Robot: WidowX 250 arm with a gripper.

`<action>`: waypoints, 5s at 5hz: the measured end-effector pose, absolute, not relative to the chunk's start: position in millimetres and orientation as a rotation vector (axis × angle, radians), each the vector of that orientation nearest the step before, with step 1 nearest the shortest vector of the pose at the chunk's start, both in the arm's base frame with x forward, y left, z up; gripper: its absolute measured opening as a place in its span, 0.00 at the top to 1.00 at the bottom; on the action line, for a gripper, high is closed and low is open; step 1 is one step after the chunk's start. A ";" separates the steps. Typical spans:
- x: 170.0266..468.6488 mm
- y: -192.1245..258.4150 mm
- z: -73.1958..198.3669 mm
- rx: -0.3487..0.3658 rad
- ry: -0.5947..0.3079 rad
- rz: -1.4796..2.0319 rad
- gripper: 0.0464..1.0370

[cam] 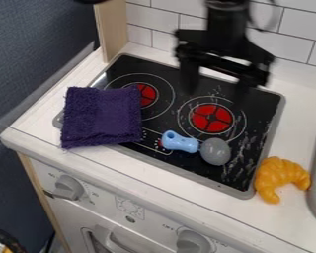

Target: Move the brown object to the upper left side of the burner

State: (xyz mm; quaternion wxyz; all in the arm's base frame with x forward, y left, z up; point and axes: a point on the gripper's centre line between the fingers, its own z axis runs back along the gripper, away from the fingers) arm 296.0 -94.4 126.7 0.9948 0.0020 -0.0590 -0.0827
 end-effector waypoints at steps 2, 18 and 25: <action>284.8 -146.2 103.5 -0.051 -0.038 -0.461 0.04; 331.6 14.5 120.4 0.076 0.030 -0.216 0.42; 377.2 107.6 51.4 0.015 0.110 -0.068 0.35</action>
